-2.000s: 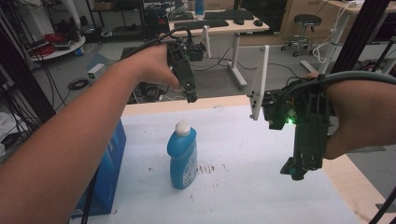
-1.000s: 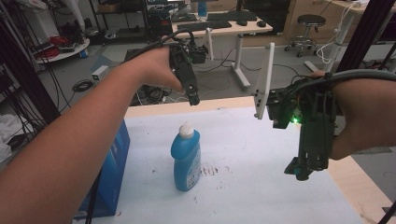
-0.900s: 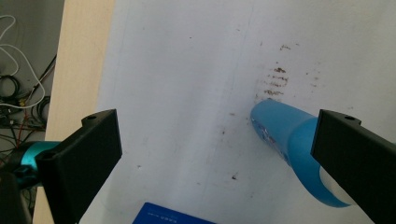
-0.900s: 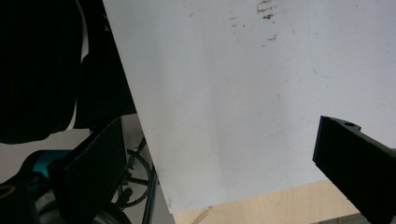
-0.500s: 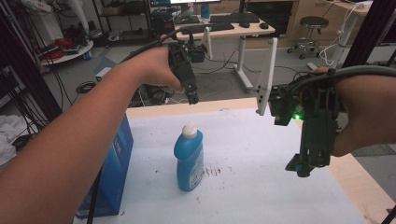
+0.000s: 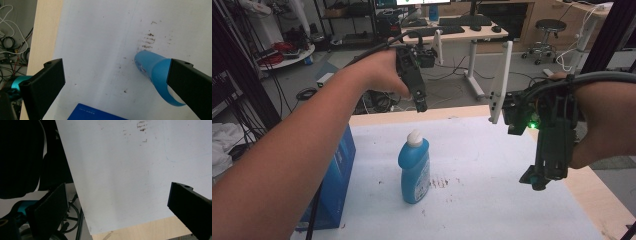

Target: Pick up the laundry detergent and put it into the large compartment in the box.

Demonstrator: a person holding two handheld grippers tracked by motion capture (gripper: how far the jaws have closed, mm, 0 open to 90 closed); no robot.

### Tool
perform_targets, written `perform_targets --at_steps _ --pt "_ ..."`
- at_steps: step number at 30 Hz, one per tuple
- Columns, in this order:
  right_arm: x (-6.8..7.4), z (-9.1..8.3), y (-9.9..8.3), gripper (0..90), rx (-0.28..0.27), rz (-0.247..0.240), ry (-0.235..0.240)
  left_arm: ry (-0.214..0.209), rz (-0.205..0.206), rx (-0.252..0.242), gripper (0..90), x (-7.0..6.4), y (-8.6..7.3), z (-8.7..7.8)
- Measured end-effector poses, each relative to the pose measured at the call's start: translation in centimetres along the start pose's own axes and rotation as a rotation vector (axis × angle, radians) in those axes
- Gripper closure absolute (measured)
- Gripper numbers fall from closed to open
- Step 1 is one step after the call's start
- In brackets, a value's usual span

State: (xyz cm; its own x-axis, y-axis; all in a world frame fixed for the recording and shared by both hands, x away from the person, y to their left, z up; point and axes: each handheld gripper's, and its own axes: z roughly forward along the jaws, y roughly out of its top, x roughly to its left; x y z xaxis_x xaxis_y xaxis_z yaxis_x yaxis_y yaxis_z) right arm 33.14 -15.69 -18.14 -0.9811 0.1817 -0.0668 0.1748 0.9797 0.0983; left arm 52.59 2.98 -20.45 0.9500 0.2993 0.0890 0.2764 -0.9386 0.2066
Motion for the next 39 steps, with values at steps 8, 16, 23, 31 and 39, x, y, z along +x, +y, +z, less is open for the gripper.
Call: perform_targets --at_steps 8,16,23,31,39 --pt "0.2 0.4 0.2 2.1 0.001 -0.021 0.002 0.012 -0.003 0.0 1.8 -1.0 -0.6 -0.5" --pt "0.7 0.4 0.1 2.1 -0.003 -0.03 -0.004 0.037 -0.026 0.003 1.8 -2.8 -1.9 -1.8" --pt "1.0 0.4 0.0 2.1 -0.007 -0.031 -0.009 0.019 -0.093 -0.01 1.8 -4.4 -2.6 -3.1" --pt "1.4 0.1 0.0 2.1 -0.004 -0.031 -0.014 0.019 -0.192 -0.003 1.8 -5.7 -3.3 -3.2" --pt "1.7 -0.2 0.2 2.1 0.003 -0.037 -0.018 -0.042 -0.326 -0.013 1.8 -6.5 -4.2 -2.8"
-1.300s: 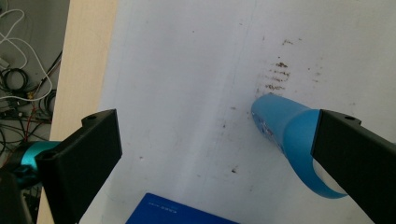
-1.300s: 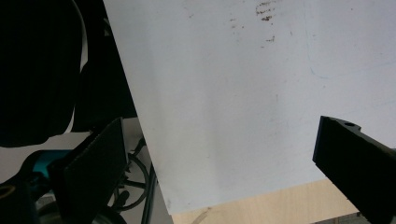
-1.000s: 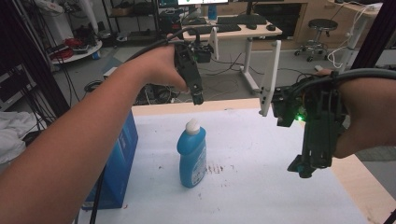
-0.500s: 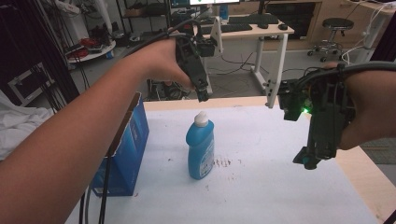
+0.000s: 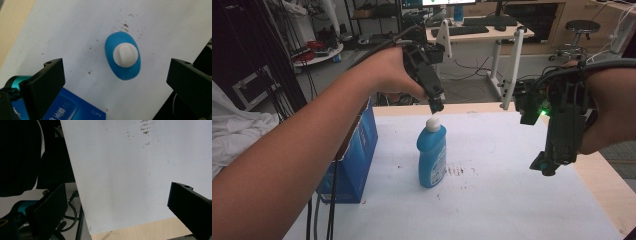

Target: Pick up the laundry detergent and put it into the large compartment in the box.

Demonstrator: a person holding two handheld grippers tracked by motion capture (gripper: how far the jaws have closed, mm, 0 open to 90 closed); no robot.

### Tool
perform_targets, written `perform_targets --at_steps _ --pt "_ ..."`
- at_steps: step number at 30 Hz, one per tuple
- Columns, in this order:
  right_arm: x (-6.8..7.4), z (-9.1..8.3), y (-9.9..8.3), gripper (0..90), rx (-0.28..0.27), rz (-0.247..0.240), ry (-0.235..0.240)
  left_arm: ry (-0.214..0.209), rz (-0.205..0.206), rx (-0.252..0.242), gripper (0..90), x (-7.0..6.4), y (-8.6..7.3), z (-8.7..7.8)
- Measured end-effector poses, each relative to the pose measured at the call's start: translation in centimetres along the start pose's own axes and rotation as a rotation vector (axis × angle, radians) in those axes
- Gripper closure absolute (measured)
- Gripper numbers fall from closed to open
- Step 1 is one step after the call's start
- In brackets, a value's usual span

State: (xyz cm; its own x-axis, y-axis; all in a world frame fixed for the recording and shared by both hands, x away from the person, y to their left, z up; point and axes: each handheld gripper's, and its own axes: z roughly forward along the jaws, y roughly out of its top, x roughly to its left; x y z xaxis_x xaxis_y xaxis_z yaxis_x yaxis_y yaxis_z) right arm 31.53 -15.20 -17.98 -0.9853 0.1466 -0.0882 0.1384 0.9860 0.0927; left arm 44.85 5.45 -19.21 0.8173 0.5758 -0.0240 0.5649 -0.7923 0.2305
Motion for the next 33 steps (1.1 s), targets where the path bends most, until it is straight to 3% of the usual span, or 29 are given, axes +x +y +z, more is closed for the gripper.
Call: perform_targets --at_steps 12,17,33 --pt "0.1 0.0 -0.3 2.1 0.001 -0.006 0.001 -0.032 -0.093 0.008 1.8 -0.9 -0.1 2.1" --pt "0.3 0.0 -0.3 2.1 0.004 -0.009 0.005 -0.05 -0.145 0.013 1.8 -0.9 -0.3 4.2" --pt "0.2 0.3 0.0 2.1 0.008 -0.012 0.014 -0.047 -0.191 0.025 1.8 -1.0 -0.8 8.3"
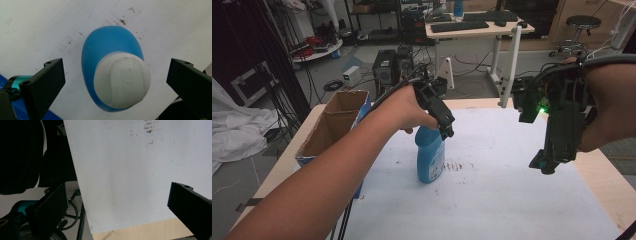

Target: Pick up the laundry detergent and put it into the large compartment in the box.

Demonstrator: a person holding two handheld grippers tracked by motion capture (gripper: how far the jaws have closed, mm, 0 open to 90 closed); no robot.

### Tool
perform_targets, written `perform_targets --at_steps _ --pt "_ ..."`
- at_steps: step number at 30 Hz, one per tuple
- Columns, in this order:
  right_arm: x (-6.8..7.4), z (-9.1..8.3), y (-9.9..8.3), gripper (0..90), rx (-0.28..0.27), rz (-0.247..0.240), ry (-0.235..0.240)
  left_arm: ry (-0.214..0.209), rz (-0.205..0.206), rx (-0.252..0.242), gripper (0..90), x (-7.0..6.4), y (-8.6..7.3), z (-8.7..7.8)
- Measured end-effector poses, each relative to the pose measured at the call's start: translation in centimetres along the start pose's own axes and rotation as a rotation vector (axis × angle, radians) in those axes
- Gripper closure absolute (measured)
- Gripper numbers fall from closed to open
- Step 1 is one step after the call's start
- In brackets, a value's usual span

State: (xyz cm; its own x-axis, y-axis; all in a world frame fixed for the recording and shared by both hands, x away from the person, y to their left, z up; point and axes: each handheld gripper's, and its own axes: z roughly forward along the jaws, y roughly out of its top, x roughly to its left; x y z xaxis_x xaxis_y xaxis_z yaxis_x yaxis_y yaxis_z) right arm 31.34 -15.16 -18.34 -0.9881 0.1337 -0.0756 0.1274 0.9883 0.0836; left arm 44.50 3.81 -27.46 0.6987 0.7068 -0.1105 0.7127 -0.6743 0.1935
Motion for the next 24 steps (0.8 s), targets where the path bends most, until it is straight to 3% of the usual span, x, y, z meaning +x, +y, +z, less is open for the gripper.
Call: perform_targets --at_steps 13,16,24 --pt "-0.2 0.5 0.0 2.1 0.0 -0.001 0.01 0.015 -0.032 0.019 1.8 0.1 -0.2 2.8" --pt "-0.3 0.6 0.0 2.1 -0.003 0.0 0.01 0.044 -0.027 0.02 1.8 0.0 -0.1 3.0" --pt "-0.4 0.8 0.1 2.1 -0.006 -0.001 0.014 0.046 -0.032 0.004 2.6 -0.1 0.1 3.0"
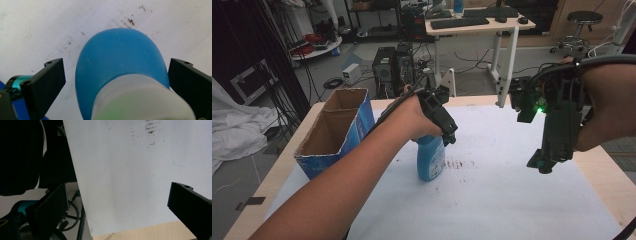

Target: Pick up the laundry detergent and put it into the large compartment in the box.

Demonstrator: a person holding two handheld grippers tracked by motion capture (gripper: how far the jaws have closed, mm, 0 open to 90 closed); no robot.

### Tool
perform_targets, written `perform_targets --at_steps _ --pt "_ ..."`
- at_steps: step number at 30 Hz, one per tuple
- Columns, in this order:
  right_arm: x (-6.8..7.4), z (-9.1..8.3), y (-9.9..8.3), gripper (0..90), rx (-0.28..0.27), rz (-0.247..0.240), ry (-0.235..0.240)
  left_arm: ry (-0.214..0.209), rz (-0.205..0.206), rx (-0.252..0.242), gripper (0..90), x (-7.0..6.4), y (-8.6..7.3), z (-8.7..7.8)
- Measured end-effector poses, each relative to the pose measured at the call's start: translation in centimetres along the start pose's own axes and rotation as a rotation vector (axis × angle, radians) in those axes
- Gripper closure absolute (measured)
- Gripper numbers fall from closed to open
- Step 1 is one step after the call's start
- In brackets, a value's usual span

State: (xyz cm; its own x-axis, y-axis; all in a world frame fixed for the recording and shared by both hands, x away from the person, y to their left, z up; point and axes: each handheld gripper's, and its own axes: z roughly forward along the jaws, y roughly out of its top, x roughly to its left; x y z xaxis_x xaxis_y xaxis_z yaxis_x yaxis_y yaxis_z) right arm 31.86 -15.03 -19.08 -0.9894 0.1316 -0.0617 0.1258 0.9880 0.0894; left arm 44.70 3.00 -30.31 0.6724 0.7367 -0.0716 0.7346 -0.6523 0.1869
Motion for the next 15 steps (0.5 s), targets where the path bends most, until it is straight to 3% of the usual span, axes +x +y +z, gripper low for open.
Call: perform_targets --at_steps 15 --pt "-0.18 0.35 -0.04 2.1 0.0 -0.001 0.009 -0.002 0.009 0.02 14.0 -0.11 0.18 0.0"
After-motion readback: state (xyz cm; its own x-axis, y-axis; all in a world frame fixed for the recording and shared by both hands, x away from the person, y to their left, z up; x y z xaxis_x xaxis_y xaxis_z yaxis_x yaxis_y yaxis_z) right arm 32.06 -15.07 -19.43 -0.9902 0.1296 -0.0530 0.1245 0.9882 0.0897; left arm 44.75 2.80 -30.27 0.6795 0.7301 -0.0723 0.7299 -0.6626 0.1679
